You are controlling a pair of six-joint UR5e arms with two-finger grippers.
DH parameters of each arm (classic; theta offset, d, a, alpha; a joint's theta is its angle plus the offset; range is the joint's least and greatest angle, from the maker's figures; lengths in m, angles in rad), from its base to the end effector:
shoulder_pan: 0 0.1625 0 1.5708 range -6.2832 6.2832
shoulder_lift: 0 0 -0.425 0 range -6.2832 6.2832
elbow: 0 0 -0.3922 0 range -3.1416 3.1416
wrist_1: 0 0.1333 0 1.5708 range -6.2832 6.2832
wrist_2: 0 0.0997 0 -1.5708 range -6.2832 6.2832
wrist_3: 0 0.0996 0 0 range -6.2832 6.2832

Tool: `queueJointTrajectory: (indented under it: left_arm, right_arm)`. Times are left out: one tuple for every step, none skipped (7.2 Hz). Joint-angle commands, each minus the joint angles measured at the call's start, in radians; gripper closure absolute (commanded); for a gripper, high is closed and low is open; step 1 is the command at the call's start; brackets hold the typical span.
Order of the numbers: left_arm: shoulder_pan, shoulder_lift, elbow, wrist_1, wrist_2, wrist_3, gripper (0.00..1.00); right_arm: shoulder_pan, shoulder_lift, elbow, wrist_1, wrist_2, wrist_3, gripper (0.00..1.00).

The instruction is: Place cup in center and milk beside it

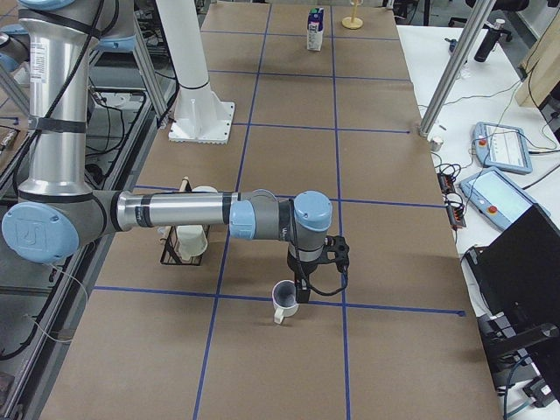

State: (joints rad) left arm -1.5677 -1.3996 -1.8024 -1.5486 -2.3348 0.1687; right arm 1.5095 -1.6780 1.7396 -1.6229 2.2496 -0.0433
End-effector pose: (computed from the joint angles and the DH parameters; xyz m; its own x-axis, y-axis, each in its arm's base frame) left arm -0.0631 -0.4217 0.6257 0.7112 0.1960 -0.6751 -0.1243 0.9803 0.1537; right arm 0.0433 -0.4499 0.6375 0.7731 -0.0968 0.6268 0.0948 0.9948 0.0367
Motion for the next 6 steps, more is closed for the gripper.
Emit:
queueJointTrajectory:
  left_arm:
    - [0.000,0.001,-0.002,0.001,0.000,0.000,0.01]
    - [-0.002,0.002,-0.029,0.001,0.000,0.000,0.01]
    - [-0.002,0.014,-0.056,-0.001,0.002,0.000,0.01]
    - [-0.002,0.016,-0.087,-0.001,0.003,0.000,0.01]
    - [-0.002,0.008,-0.097,-0.001,0.003,0.000,0.01]
    - [-0.005,-0.021,-0.097,-0.002,0.011,-0.001,0.01]
  right_arm:
    - [0.000,-0.002,0.000,0.000,-0.001,0.002,0.00]
    - [0.000,0.001,0.000,0.000,0.001,0.005,0.00]
    - [0.001,0.000,0.015,0.000,0.005,0.005,0.00]
    - [0.002,0.000,0.044,0.000,-0.002,0.003,0.00]
    - [0.002,0.003,0.044,0.002,-0.008,0.003,0.00]
    - [0.002,0.032,0.044,0.002,-0.008,0.003,0.00]
